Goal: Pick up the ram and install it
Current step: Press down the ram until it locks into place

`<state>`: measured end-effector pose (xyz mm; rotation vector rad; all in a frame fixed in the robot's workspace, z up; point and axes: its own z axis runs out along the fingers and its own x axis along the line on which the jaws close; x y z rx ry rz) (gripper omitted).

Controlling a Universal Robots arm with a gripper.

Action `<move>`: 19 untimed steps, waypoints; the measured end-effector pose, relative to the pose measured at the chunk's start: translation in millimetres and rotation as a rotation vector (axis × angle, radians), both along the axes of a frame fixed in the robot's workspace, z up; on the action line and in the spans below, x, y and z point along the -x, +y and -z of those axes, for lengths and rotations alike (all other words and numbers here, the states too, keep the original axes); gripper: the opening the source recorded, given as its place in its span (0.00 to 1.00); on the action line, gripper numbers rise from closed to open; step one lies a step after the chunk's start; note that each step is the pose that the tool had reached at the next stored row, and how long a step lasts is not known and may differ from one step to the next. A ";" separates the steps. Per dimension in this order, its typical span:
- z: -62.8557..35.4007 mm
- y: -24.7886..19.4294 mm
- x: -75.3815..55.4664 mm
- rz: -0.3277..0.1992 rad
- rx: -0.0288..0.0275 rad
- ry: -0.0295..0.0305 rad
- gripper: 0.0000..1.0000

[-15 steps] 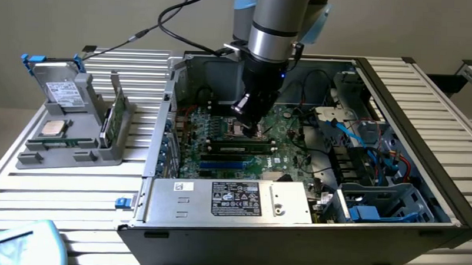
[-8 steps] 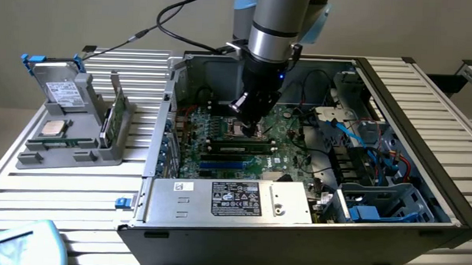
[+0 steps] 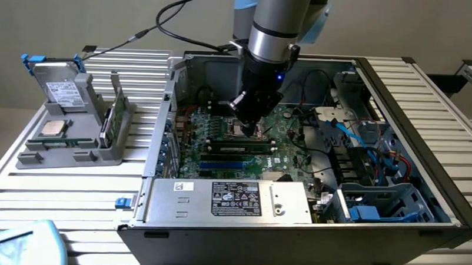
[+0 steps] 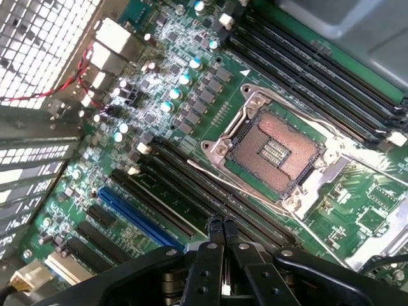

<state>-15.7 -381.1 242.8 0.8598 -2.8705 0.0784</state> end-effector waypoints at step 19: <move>5.1 0.0 0.0 0.308 0.0001 -0.0011 0.10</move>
